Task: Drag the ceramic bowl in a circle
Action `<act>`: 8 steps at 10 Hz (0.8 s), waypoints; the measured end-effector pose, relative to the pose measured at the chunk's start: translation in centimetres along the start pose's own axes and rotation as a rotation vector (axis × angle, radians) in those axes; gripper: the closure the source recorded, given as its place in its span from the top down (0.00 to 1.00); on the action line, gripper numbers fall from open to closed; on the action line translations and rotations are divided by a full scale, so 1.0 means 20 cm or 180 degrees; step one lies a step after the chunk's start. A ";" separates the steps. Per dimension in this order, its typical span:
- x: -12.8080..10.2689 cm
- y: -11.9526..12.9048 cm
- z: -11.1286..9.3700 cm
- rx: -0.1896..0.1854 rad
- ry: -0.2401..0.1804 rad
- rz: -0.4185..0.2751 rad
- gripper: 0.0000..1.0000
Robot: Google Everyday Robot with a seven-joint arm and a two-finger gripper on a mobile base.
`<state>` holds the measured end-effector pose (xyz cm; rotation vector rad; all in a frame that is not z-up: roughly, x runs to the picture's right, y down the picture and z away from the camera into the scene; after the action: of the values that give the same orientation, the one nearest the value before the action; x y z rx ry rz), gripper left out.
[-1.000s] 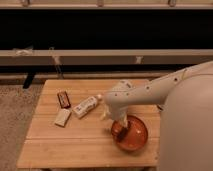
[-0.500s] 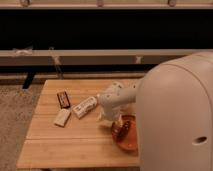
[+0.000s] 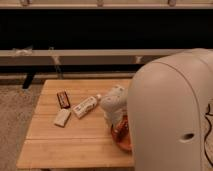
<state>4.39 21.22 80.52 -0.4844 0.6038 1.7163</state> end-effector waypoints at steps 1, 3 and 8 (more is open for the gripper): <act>0.05 -0.02 -0.02 0.0000 0.0000 -0.0005 0.11; 0.14 0.02 -0.06 -0.0053 0.0024 -0.0048 0.00; 0.37 0.18 -0.15 -0.0190 0.0156 -0.0242 0.00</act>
<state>-0.74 24.32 74.07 -0.5860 0.5637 1.6579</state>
